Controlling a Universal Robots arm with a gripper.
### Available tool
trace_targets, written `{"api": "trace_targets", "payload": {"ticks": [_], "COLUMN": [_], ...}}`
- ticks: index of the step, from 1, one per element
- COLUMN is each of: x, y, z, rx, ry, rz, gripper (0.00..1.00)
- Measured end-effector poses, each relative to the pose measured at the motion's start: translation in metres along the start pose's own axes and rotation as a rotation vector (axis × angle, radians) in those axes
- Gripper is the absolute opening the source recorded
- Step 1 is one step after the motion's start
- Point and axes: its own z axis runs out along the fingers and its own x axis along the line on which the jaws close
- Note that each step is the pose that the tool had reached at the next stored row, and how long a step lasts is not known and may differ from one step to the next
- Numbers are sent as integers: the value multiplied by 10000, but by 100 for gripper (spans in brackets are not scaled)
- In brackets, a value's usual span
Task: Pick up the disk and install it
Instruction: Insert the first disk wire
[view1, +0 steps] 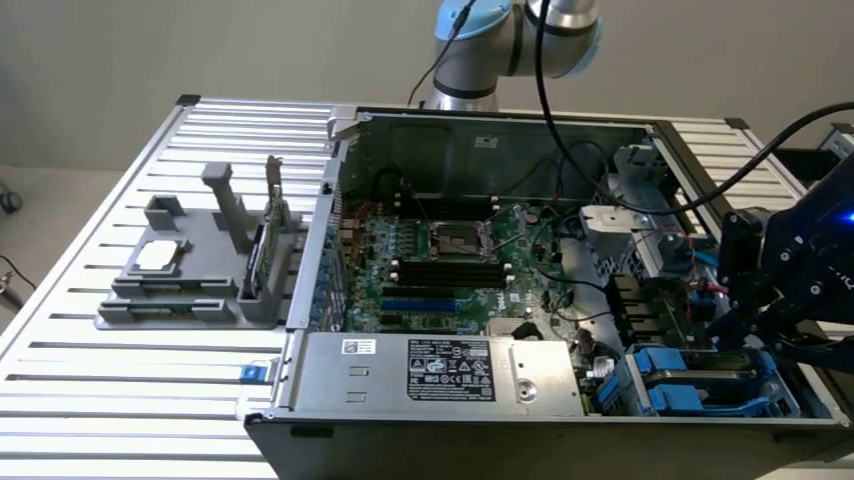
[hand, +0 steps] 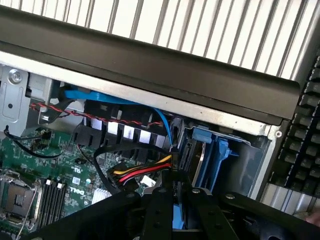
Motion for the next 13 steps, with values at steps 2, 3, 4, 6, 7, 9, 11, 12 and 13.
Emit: {"api": "trace_targets", "payload": {"ticks": [2,3,4,6,7,9,11,12,13], "x": [0,-1,0,-1,-1,0,0,0,0], "y": [1,1,1,1,1,1,1,1,1], "z": [0,0,-1,0,0,0,0,0,-1], "rx": [17,29,43,78,95,129,165,181,196], "ry": [-35,-52,-68,-88,-94,-106,-130,-147,-170], "rz": [202,309,402,591,690,898,1105,1196,1284], "gripper": [16,16,16,16,16,16,16,16,16]}}
